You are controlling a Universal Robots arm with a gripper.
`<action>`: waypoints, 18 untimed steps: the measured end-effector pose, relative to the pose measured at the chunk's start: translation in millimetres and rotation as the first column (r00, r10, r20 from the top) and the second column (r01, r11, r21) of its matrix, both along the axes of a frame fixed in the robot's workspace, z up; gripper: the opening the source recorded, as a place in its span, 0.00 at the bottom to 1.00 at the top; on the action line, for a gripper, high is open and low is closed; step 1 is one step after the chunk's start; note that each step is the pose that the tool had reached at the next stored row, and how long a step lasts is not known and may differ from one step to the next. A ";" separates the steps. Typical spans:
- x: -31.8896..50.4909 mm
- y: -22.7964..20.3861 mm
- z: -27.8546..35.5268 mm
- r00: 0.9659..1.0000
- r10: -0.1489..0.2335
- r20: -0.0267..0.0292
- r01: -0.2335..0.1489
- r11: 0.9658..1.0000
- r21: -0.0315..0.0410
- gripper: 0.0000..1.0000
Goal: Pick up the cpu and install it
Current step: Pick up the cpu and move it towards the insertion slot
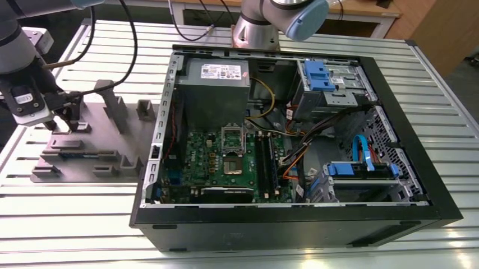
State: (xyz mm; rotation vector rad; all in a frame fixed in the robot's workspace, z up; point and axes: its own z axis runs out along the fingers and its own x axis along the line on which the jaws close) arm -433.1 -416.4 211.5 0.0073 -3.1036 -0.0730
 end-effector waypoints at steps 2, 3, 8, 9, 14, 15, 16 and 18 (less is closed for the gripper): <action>0.0 0.0 0.7 1.000 0.000 0.000 0.000 1.000 0.000 0.47; 0.0 0.0 1.1 1.000 0.000 0.000 0.000 1.000 0.000 0.47; 0.0 0.0 3.1 1.000 0.000 0.000 0.000 1.000 0.000 0.47; 0.0 0.0 3.6 1.000 0.000 0.000 0.000 1.000 0.000 0.47; 0.0 0.0 6.1 1.000 0.000 0.000 0.000 1.000 0.000 0.47; 0.0 0.0 6.9 1.000 0.000 0.000 0.000 1.000 0.000 0.47; 0.0 0.0 7.4 1.000 0.000 0.000 0.000 1.000 0.000 0.47; 0.0 0.0 8.7 1.000 0.000 0.000 0.000 1.000 0.000 0.47</action>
